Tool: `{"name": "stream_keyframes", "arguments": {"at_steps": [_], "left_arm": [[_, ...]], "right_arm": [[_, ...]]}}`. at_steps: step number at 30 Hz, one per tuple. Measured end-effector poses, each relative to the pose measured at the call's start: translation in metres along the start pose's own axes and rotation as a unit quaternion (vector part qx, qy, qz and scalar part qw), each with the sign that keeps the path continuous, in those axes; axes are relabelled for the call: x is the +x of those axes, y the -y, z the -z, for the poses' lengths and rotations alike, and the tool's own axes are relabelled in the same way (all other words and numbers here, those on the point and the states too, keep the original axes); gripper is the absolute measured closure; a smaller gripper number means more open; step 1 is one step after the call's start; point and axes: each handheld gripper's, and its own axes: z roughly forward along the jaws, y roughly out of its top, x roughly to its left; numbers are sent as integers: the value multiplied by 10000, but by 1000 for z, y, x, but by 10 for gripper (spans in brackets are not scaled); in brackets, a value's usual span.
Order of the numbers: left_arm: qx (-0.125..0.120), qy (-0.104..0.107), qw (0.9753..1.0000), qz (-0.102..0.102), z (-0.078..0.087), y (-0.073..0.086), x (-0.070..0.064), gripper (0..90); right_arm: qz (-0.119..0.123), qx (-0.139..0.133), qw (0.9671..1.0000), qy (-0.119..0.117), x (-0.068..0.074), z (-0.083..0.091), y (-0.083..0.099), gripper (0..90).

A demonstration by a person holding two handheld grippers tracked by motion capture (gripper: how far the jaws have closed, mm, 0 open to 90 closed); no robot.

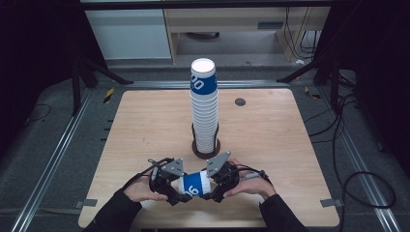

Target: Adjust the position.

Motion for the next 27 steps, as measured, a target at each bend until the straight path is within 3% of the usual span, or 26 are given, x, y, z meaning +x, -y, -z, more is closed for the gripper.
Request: {"name": "stream_keyframes", "arguments": {"at_steps": [4, 12, 15, 21, 27], "left_arm": [[9, 62, 10000, 4, -1, 0, 0, 270], [-55, 95, 9999, -9, 1, 1, 1, 276], [-150, 52, 9999, 13, 6, 2, 3, 277], [-553, -103, 9982, 223, 21, 8, 12, 276], [-1188, -248, 9917, 412, 34, 11, 15, 276]], "right_arm": [[65, 32, 10000, -24, 1, -2, -1, 157], [-6, -1, 10000, -39, 1, 0, -1, 131], [-69, -148, 9999, 7, -1, 4, -2, 97], [-345, -704, 9967, 211, -9, 24, -1, 76], [-565, -1189, 9905, 387, -14, 41, 1, 74]]}}
